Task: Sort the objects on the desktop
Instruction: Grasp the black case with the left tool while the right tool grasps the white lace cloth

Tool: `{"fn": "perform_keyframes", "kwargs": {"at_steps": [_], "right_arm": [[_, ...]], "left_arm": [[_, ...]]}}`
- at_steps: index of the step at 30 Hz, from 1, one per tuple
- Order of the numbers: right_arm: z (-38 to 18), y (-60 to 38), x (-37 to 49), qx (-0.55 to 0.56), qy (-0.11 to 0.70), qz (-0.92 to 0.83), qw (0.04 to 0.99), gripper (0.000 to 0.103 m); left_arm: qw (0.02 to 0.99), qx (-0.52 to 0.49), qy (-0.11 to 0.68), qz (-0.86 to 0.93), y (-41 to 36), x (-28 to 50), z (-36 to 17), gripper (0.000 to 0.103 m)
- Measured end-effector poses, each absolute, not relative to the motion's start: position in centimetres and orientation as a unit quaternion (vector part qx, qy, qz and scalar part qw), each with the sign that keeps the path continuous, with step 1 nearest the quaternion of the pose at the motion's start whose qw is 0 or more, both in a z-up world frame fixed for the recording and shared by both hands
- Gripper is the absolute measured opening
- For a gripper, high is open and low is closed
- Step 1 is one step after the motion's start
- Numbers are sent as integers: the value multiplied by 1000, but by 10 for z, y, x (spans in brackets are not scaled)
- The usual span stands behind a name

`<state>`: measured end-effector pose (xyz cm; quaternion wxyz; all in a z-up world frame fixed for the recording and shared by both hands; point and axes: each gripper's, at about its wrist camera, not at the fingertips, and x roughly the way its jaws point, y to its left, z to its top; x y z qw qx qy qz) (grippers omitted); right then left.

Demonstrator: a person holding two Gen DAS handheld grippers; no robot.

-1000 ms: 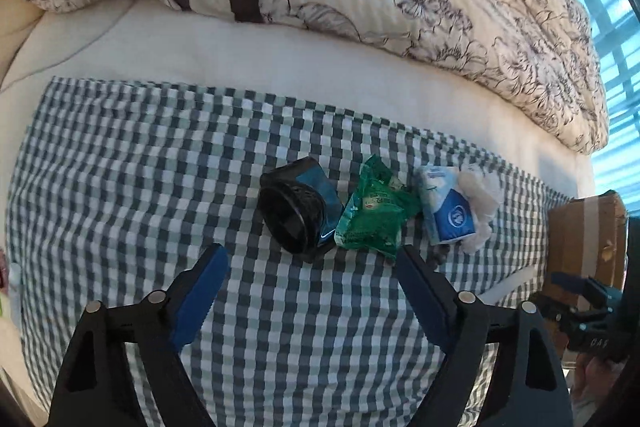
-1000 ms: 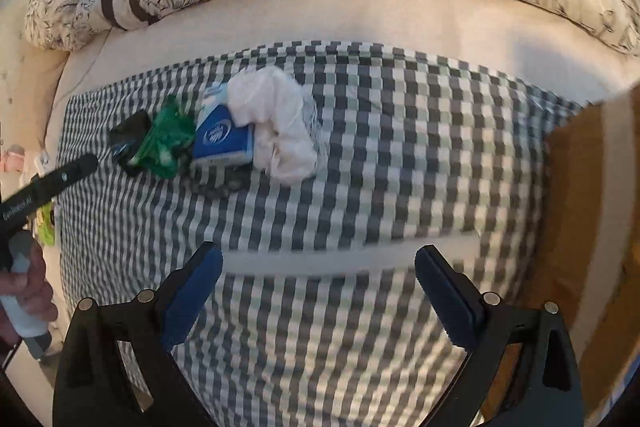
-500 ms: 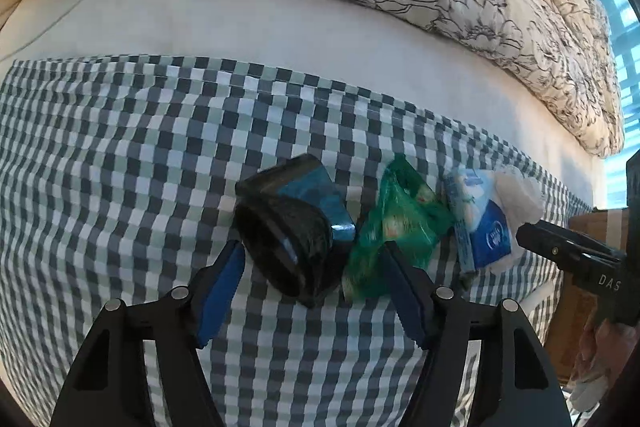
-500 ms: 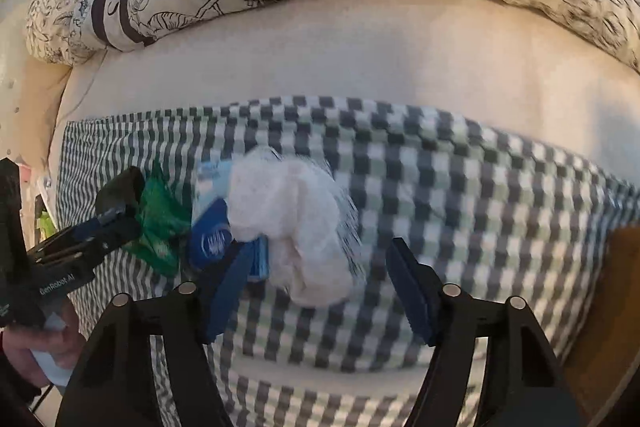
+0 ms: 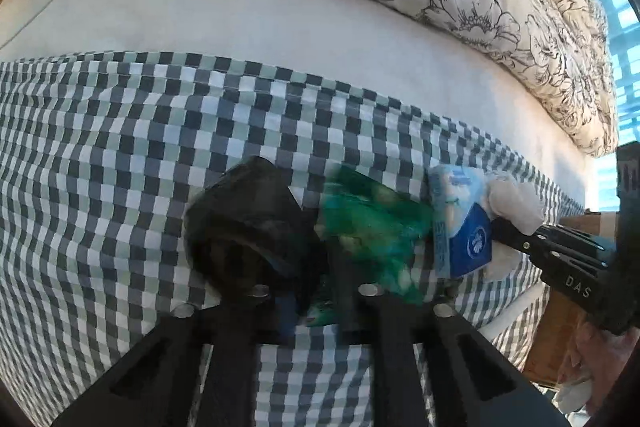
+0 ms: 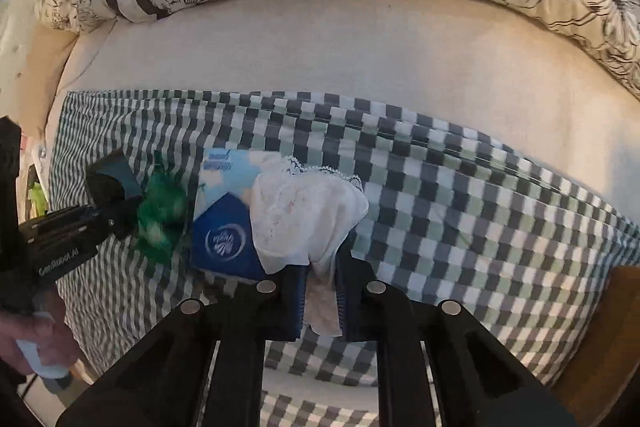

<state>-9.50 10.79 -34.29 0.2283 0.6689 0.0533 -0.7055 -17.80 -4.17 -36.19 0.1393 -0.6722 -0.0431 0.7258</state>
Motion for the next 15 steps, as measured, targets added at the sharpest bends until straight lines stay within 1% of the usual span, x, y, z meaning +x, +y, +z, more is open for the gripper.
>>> {"fn": "perform_keyframes", "kwargs": {"at_steps": [3, 9, 15], "right_arm": [[-335, 115, -89, 665, 41, -711, 226, 12], [-315, 140, -80, 657, -12, -725, 207, 12], [-288, 157, -61, 645, -52, -734, 206, 12]], "left_arm": [[144, -669, -36, 728, -40, -174, -357, 9], [143, -658, -48, 737, -44, -162, -340, 9], [139, -640, -48, 754, -51, -147, -305, 9]]}}
